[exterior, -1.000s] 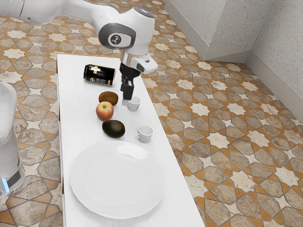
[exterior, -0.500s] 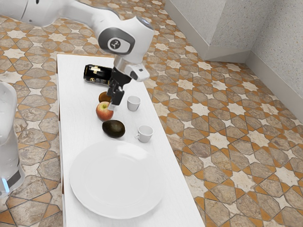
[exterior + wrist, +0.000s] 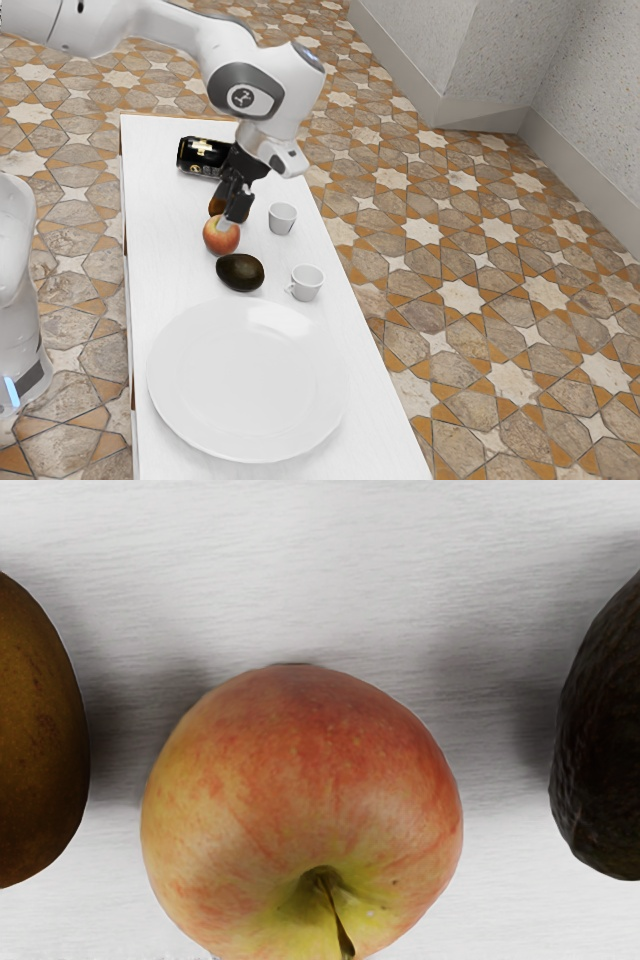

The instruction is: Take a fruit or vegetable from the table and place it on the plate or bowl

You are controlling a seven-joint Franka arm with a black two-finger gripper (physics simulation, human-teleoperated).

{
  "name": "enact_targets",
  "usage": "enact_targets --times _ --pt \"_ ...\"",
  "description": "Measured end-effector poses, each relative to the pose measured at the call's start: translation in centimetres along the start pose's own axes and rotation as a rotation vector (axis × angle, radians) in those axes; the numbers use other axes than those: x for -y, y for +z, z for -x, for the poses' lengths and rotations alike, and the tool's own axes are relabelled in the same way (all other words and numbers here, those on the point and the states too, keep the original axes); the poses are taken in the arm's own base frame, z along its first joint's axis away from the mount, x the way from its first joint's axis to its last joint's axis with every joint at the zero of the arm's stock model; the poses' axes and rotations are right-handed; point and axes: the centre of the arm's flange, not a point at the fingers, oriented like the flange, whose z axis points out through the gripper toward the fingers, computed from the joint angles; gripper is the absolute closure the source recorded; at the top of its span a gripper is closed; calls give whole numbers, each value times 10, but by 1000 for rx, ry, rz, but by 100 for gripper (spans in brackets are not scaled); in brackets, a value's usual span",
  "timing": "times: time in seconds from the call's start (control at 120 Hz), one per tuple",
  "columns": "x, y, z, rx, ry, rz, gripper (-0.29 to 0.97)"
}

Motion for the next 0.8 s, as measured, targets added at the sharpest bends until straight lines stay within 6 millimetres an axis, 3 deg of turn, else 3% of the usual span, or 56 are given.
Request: enact_targets --times 0.8 --pt "-2 31 -16 38 -25 -7 0"
